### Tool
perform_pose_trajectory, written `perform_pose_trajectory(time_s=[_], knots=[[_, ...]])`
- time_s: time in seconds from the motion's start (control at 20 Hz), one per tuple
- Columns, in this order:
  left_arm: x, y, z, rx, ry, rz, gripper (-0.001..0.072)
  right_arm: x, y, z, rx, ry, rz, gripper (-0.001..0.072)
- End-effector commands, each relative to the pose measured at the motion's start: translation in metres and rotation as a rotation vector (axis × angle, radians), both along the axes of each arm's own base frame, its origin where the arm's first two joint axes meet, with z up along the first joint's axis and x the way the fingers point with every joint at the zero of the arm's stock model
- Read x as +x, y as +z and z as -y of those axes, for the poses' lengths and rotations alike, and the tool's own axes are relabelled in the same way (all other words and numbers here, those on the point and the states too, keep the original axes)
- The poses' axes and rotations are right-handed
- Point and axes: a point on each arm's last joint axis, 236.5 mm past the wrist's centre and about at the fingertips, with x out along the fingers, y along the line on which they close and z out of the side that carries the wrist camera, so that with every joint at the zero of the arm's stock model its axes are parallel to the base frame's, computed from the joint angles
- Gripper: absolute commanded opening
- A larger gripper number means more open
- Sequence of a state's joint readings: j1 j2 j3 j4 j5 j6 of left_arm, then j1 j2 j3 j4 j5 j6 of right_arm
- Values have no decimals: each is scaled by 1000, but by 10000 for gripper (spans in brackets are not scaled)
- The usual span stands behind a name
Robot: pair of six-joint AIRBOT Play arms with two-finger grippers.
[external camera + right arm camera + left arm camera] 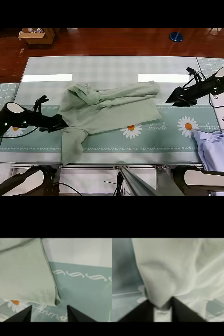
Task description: Fold the shirts.
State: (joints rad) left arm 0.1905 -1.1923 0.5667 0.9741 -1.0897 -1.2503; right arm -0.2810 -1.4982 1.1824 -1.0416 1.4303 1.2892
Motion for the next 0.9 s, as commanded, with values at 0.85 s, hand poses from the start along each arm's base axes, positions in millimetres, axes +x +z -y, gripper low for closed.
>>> perform_pose_trajectory(time_s=[0.85], knots=[[-5, 22, 43, -82, -92, 28, 23, -42, -68, -45, 55, -76, -108, 524]])
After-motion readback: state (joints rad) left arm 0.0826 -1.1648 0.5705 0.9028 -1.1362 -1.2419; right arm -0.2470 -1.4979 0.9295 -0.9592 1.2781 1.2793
